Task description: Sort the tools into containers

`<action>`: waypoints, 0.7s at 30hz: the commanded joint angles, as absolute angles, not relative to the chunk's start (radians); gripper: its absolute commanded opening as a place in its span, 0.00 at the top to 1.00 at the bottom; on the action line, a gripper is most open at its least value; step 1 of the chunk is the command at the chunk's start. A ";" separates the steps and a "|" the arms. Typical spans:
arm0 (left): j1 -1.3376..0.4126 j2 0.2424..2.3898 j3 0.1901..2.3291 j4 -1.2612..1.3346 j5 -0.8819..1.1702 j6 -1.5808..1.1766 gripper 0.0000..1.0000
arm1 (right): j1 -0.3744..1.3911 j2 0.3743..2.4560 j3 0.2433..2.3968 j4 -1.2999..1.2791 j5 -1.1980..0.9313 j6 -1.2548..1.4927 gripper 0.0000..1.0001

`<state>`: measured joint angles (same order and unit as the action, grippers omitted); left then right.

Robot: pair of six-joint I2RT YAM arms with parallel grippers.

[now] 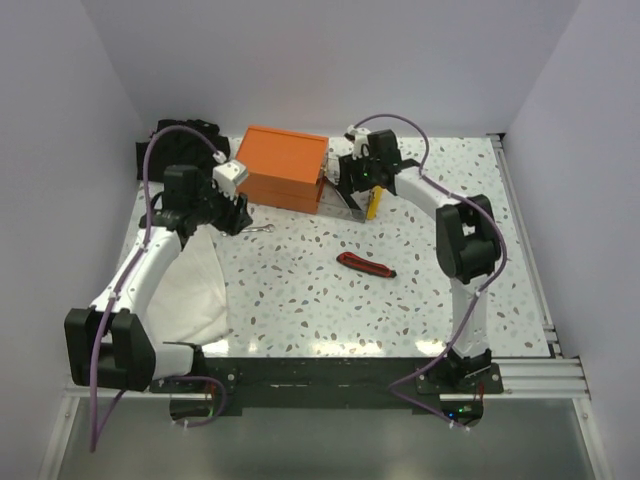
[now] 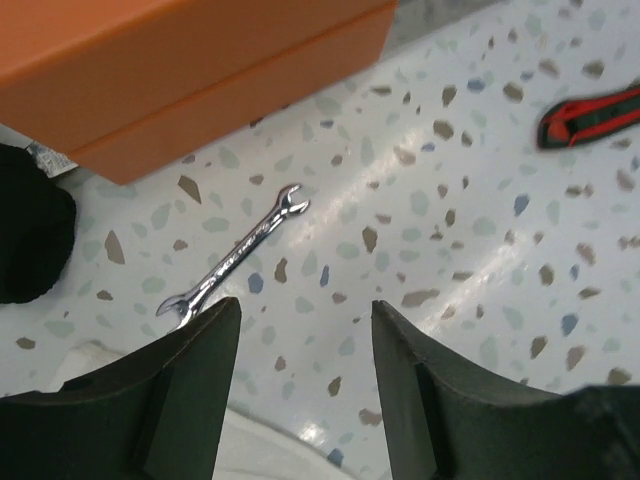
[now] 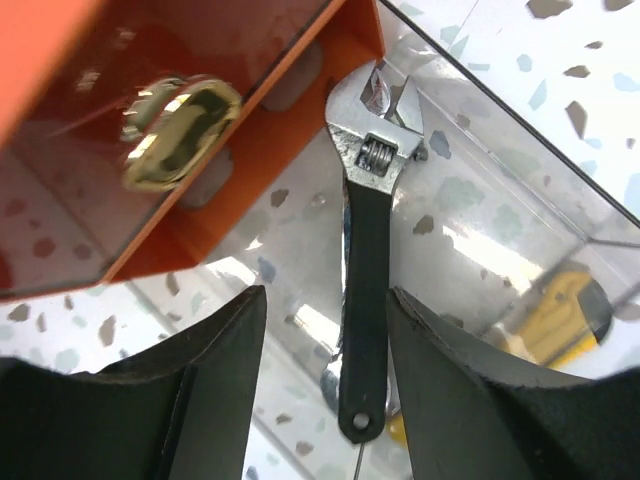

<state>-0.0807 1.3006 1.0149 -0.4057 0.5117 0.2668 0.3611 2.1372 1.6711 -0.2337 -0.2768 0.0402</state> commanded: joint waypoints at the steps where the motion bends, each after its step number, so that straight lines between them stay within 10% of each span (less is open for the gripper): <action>1: -0.075 1.255 0.907 -0.374 0.447 0.618 0.40 | 0.359 1.890 1.588 -0.192 -0.256 0.040 0.44; 21: -0.069 1.728 1.115 -0.474 0.288 0.907 0.42 | 0.411 1.278 0.950 -0.199 -0.431 -0.141 0.47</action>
